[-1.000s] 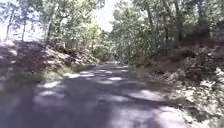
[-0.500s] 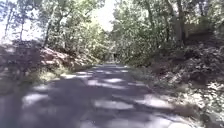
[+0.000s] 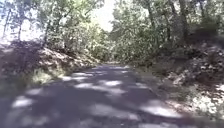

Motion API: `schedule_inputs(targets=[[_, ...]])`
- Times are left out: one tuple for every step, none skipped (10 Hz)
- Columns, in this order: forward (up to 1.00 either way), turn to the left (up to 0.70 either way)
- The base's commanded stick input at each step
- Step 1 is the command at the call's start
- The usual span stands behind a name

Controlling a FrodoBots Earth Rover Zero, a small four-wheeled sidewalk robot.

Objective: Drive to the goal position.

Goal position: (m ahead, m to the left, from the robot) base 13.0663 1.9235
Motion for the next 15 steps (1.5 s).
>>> schedule_inputs(targets=[[0.45, 0.0], [0.45, 0.0], [0.45, 0.0], [0.45, 0.0], [0.45, 0.0], [0.45, 0.0], [0.45, -0.14], [0.45, -0.27], [0.45, -0.27], [0.45, -0.13], [0.45, 0.0], [0.45, 0.0], [0.45, 0.0], [0.45, 0.0], [0.45, 0.0]])
